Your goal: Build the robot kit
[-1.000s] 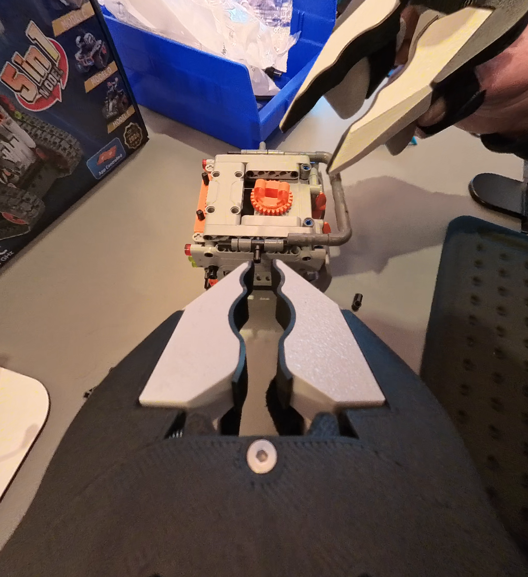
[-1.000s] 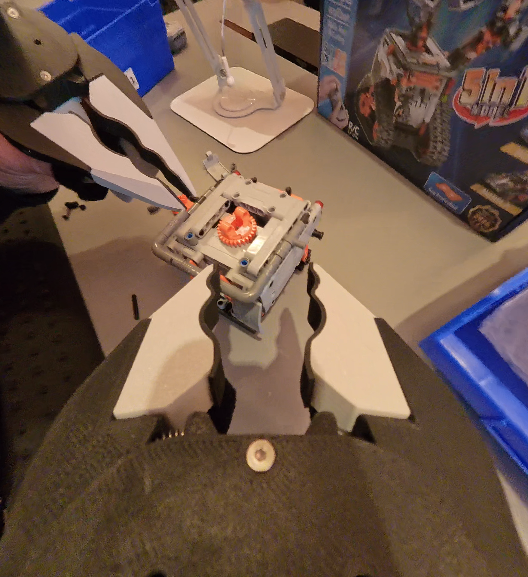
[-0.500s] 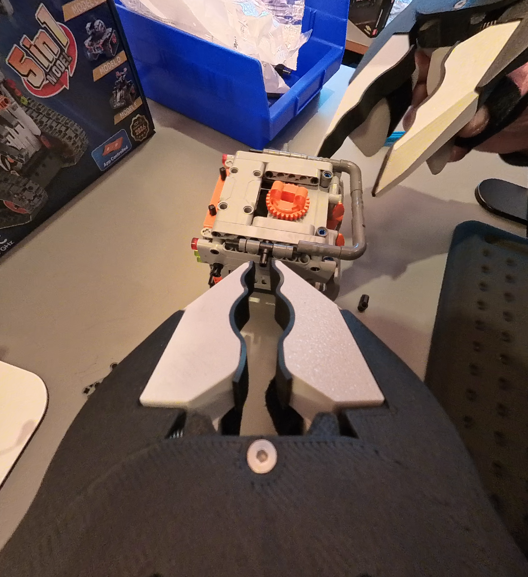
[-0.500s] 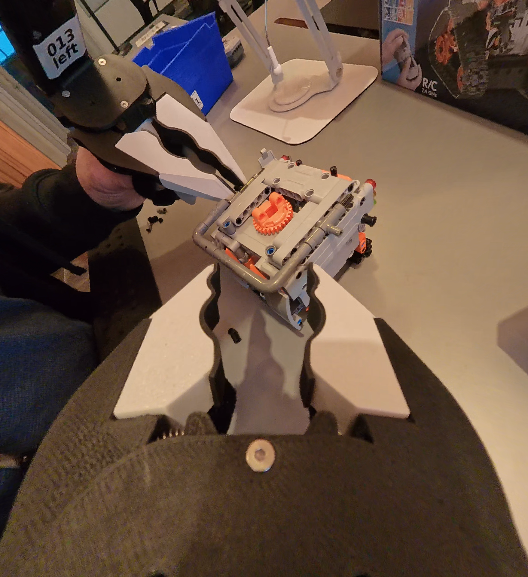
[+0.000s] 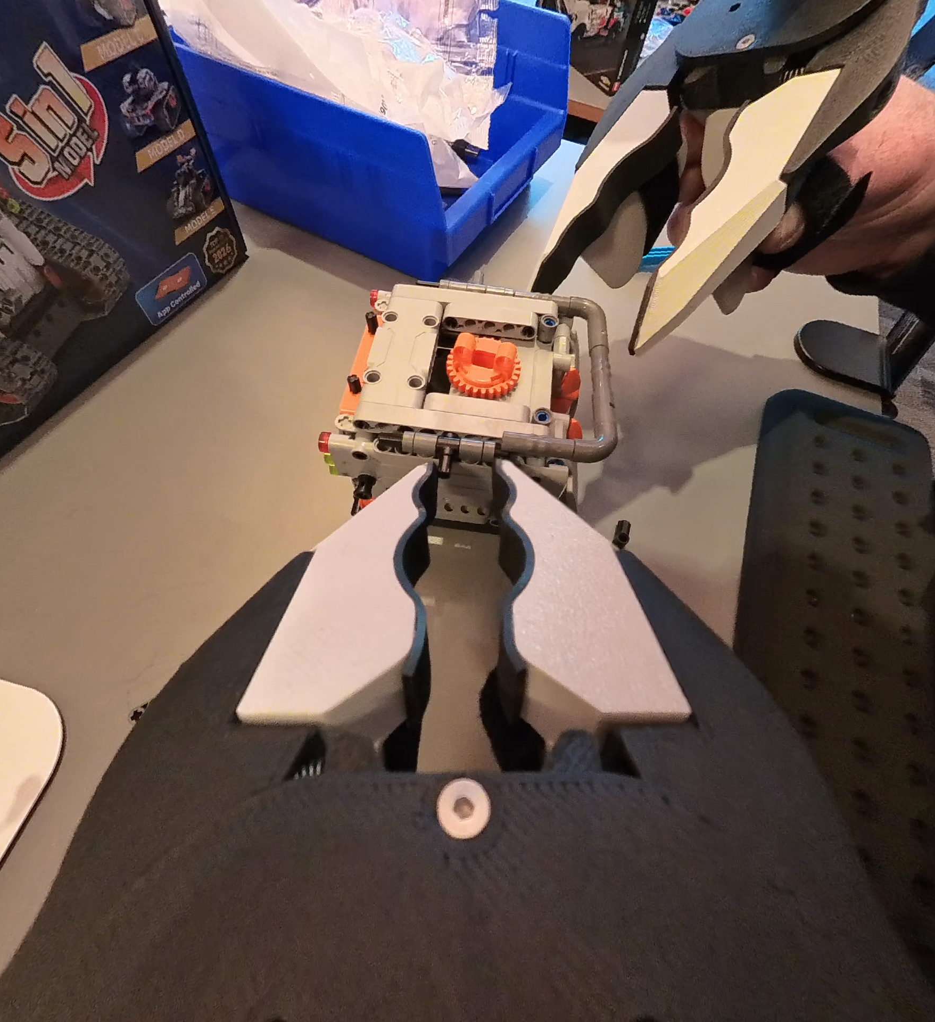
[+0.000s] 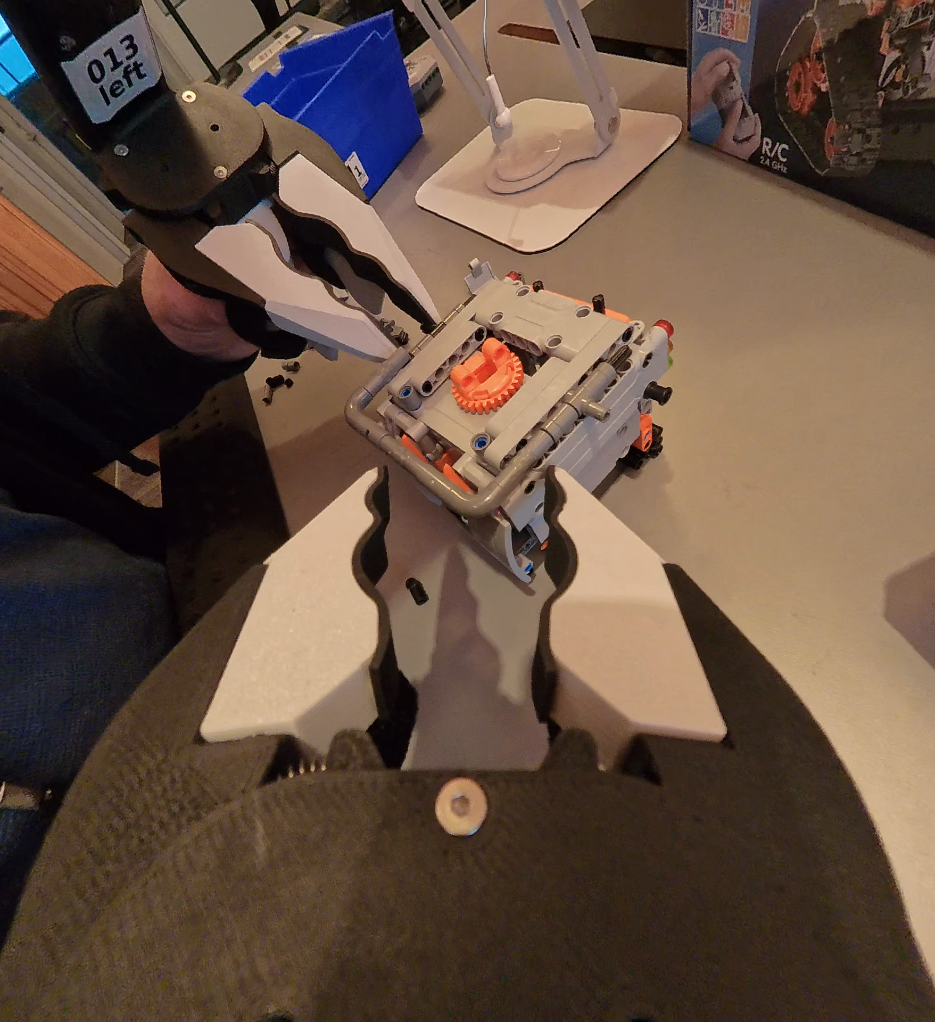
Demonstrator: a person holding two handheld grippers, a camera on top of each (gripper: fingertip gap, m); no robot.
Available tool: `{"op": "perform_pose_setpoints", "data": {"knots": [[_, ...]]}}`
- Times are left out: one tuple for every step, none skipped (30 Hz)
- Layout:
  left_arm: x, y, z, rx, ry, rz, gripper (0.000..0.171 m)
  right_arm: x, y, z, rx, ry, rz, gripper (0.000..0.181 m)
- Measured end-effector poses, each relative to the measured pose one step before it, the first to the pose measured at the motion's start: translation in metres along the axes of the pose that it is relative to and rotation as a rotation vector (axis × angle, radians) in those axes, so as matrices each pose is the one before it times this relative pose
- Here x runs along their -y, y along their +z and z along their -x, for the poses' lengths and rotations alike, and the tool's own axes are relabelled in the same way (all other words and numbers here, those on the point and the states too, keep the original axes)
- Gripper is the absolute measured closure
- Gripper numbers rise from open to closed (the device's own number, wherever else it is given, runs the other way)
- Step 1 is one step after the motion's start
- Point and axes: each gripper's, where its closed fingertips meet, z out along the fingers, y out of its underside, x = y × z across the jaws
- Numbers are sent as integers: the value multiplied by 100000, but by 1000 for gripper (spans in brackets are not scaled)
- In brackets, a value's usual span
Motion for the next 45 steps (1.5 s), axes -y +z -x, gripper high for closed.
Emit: {"op": "perform_pose_setpoints", "data": {"knots": [[63,15,-125,-944,-216,-649,150,5,-6,13,190,177,40,128],[20,16,-47,-499,-860,-394,146,10,4,18,172,122,111,128],[-15,32,-69,-611,-649,-66,144,-7,27,52,96,-252,204,128],[-29,30,22,204,0,-12,140,-3,11,14,-156,-327,189,128],[16,17,-5,112,274,-106,139,-27,0,-98,-780,-100,310,128],[34,20,-66,-418,58,-114,137,-64,-46,-220,-1839,-601,663,127],[10,17,52,113,-345,-61,135,8,-113,-261,-3188,-2513,545,126],[-3,13,79,255,-398,-58,134,343,-333,-254,-4767,-4344,-1002,128],[8,-3,-7,-316,-338,-153,134,608,-453,-80,-4524,-5141,-1829,133],[6,-3,18,197,8,-82,136,480,-351,156,-2952,-5140,-77,135],[-26,14,84,802,284,64,138,503,-214,520,-690,-5379,-1,138],[3,44,-58,-200,151,69,139,651,-43,1144,3508,-5231,-1063,145],[-2,63,-104,-489,65,112,140,526,268,1293,5200,-3770,-224,151],[29,59,-17,185,397,-136,142,196,622,1024,4398,-2547,1412,150],[55,36,70,685,519,-158,143,-62,858,741,3256,-2128,2318,147],[74,50,-90,-596,98,-233,144,-126,886,351,1366,-1092,2088,143],[88,31,-34,-482,-340,-302,144,-99,807,208,777,-779,1464,141],[39,28,75,515,-81,-106,145,-304,677,132,493,-1303,2045,142],[21,16,48,606,212,-45,145,-534,496,45,149,-1688,3366,149],[33,25,47,752,-110,-232,145,-303,254,122,597,-1781,1821,155],[-47,52,35,769,-361,40,145,48,26,84,638,-920,-746,159],[-173,102,0,551,-34,630,146,95,-132,70,1127,-203,-1288,168],[19,39,-95,-137,-304,-585,145,78,-241,85,1228,-907,-976,171],[9,44,-6,284,-999,-398,145,222,-311,94,421,-2492,-1960,172],[5,25,-43,145,-526,-279,147,183,-222,229,1073,-2689,-1673,173],[-13,39,-26,214,161,-171,147,-89,-82,391,2800,-1565,176,173],[-17,49,-22,-209,-448,136,147,-111,-74,428,2730,-2163,477,175],[10,26,-52,-619,-881,142,147,-15,-160,256,1080,-3173,-189,175],[2,13,-107,-715,-228,66,145,24,-183,249,1359,-2406,-366,175],[7,25,-128,-599,96,9,143,-32,-114,115,1175,-895,207,175],[24,39,-195,-821,188,-10,143,-146,27,-96,216,318,1385,175],[68,47,-167,-310,893,-174,144,-143,106,-91,-10,479,1857,172],[53,26,-25,435,1309,117,145,-40,100,25,225,-106,1222,167],[35,14,-55,-243,928,213,145,-9,37,88,631,-65,822,164],[1,2,-1,-534,537,375,145,29,-66,71,943,439,59,161],[-16,-28,74,-118,907,486,144,123,-187,30,1212,1045,-923,158],[-43,-36,44,140,1658,628,144,206,-251,104,2153,1732,-1446,152],[17,-15,40,425,1608,256,143,257,-339,72,2146,1687,-1573,149],[32,9,-41,-54,976,269,144,288,-456,-204,361,1076,-1844,148],[46,38,-117,-347,1040,182,145,333,-530,-451,-493,1609,-2215,147],[58,46,44,500,921,16,145,346,-519,-727,-1145,2444,-2045,144],[35,48,5,37,283,162,145,387,-460,-1122,-3104,2143,-2139,141],[25,49,0,-6,150,268,145,404,-335,-1346,-3921,1825,-2080,143],[33,35,-26,132,496,102,146,253,-55,-1519,-4351,2117,-461,148],[10,45,3,419,622,54,147,54,205,-1466,-3742,2109,964,150]]}}
